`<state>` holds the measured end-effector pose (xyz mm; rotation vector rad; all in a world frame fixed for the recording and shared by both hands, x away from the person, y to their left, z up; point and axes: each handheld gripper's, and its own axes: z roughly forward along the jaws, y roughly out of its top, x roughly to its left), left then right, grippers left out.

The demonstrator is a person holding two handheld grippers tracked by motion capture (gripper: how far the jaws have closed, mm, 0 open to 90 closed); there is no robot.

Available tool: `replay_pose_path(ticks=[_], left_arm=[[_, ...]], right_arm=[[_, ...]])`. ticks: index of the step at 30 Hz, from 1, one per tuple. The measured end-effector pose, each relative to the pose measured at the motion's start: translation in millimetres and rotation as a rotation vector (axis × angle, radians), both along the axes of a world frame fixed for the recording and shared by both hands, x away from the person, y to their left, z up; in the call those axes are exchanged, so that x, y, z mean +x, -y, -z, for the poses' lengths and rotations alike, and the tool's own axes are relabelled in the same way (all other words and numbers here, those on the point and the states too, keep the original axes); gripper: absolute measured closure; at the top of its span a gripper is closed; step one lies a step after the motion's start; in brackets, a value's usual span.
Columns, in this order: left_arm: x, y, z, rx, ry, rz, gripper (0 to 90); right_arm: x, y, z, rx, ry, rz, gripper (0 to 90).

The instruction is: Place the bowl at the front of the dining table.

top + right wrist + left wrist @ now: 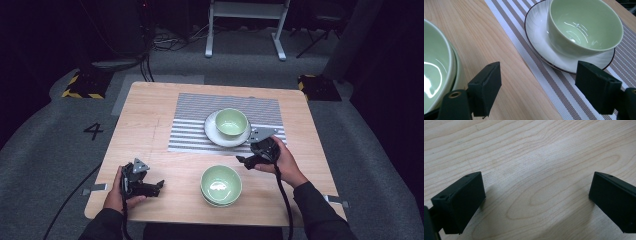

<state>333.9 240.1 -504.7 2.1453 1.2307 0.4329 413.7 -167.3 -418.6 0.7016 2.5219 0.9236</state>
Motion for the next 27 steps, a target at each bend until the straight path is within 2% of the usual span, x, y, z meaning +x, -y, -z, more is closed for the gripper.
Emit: replay_pose_path(ticks=[8,11,27], left_arm=[[0.0,-0.1,0.0,0.001,0.0,0.001,0.4],[0.0,0.0,0.0,0.0,0.0,-0.001,0.4],[0.0,-0.1,0.0,0.001,0.0,0.0,0.5]], right_arm=[[-6.1,4.1,0.6,-0.002,-0.003,-0.007,21.2],[-9.1,7.0,1.6,-0.021,0.01,-0.003,21.2],[-20.7,16.9,8.4,-0.038,-0.001,-0.001,21.1]])
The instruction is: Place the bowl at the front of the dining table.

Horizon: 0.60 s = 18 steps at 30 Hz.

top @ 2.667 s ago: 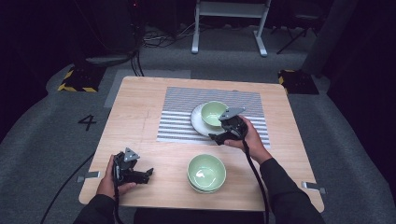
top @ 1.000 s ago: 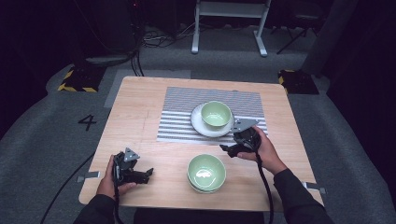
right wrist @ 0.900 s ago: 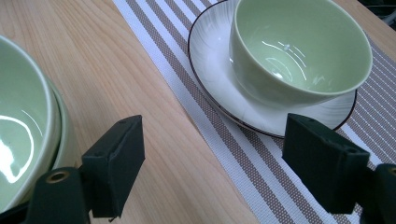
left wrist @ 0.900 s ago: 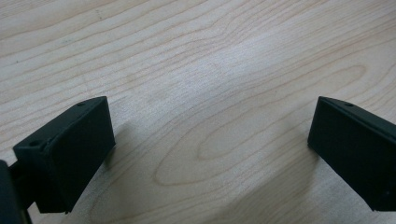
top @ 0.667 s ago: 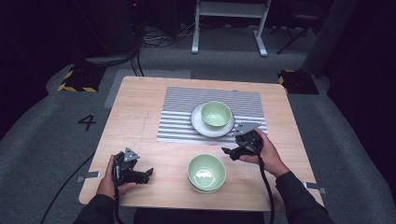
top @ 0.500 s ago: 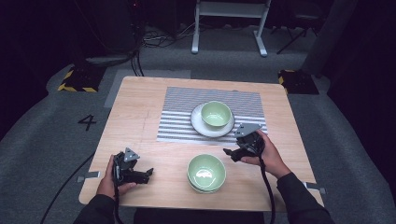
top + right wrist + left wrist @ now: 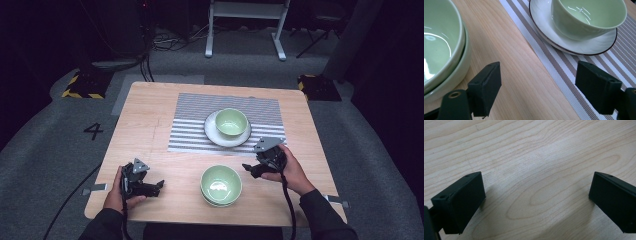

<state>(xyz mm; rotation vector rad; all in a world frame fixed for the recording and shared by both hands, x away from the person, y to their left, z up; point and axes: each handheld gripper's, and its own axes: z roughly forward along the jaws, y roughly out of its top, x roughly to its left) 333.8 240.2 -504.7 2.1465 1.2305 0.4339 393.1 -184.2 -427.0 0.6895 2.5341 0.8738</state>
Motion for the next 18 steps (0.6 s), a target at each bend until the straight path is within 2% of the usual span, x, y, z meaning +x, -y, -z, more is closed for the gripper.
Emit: replay_pose_path(ticks=[18], left_arm=[[-0.1,0.0,0.0,0.0,0.0,0.0,0.4]], right_arm=[[-9.3,10.3,10.6,-0.019,-0.016,0.001,20.9]])
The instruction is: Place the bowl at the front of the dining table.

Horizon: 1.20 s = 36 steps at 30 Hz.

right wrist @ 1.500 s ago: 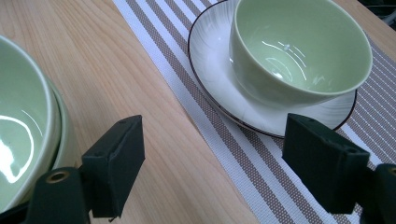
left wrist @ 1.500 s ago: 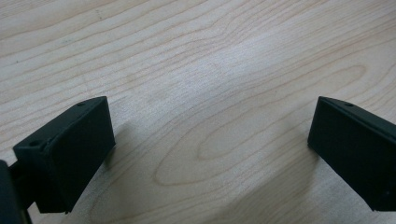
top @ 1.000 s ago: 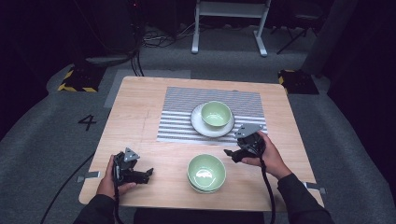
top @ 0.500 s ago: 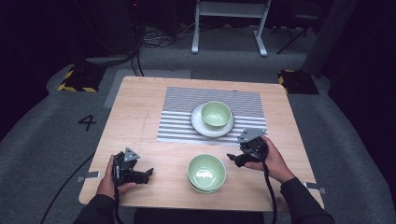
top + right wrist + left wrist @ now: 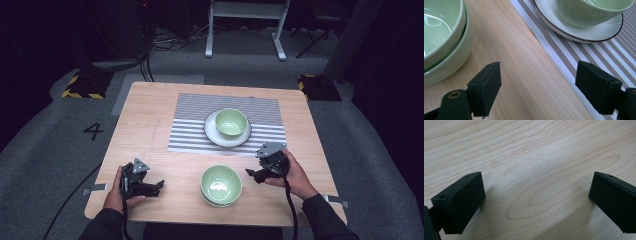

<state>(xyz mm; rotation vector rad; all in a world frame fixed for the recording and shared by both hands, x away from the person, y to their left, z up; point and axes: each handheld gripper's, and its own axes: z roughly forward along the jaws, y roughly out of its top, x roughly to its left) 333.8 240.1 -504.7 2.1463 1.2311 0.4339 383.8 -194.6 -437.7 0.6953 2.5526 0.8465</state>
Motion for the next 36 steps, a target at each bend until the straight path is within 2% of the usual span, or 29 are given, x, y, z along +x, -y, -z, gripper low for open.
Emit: replay_pose_path(ticks=[28,36], left_arm=[[0.0,0.0,0.0,0.0,0.0,-0.001,0.4],[0.0,0.0,0.0,0.0,0.0,-0.001,0.5]], right_arm=[[-13.5,29.7,14.4,-0.003,-0.024,0.041,21.2],[-19.1,37.3,22.7,-0.005,-0.035,0.048,21.2]])
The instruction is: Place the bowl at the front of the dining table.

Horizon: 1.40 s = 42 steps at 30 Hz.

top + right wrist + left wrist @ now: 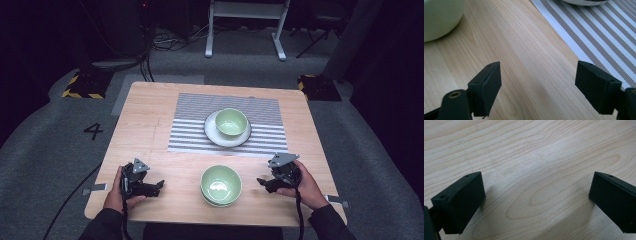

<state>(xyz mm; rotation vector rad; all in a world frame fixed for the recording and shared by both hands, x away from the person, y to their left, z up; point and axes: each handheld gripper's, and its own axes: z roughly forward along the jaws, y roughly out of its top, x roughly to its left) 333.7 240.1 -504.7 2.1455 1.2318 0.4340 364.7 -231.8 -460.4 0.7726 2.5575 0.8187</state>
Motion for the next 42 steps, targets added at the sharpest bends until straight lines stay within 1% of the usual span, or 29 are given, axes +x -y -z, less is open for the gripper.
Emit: replay_pose_path(ticks=[4,5,7,11,12,14,15,17,18,28,33,35,42], left_arm=[[0.0,0.0,0.0,0.0,0.0,0.0,0.4],[0.0,0.0,0.0,0.0,0.0,0.0,0.4],[0.0,0.0,0.0,0.0,0.0,0.0,0.4],[0.0,0.0,0.0,0.0,0.0,0.0,0.4],[0.0,0.0,0.0,0.0,0.0,0.0,0.4],[0.0,0.0,0.0,0.0,0.0,0.0,0.4],[0.0,0.0,0.0,0.0,0.0,0.0,0.4],[0.0,0.0,0.0,0.0,0.0,0.0,0.4],[0.0,0.0,0.0,0.0,0.0,0.0,0.4],[0.0,0.0,0.0,0.0,0.0,0.0,0.5],[0.0,0.0,0.0,0.0,0.0,0.0,0.4],[0.0,0.0,0.0,0.0,0.0,0.0,0.4],[0.0,0.0,0.0,0.0,0.0,0.0,0.4]], right_arm=[[-1.2,3.2,3.5,-0.001,-0.002,0.006,21.2],[-1.9,3.6,4.4,0.004,-0.01,0.013,21.2],[-2.5,6.4,8.1,0.01,-0.015,0.019,21.2],[-2.9,8.5,10.5,0.019,-0.018,0.025,21.2],[-3.5,9.9,11.5,0.018,-0.025,0.029,21.2],[-3.6,11.9,13.0,0.019,-0.022,0.03,21.2],[-3.9,14.3,14.6,0.027,-0.029,0.043,21.2],[-3.8,15.9,15.2,0.028,-0.029,0.047,21.2],[-4.4,18.6,16.2,0.036,-0.031,0.058,21.2],[-7.7,31.1,23.6,0.054,-0.039,0.081,21.2],[-10.8,38.4,28.0,0.082,-0.051,0.103,21.7],[-12.2,41.6,29.6,0.08,-0.051,0.105,21.4],[-18.4,56.4,35.2,0.149,-0.059,0.132,20.9]])
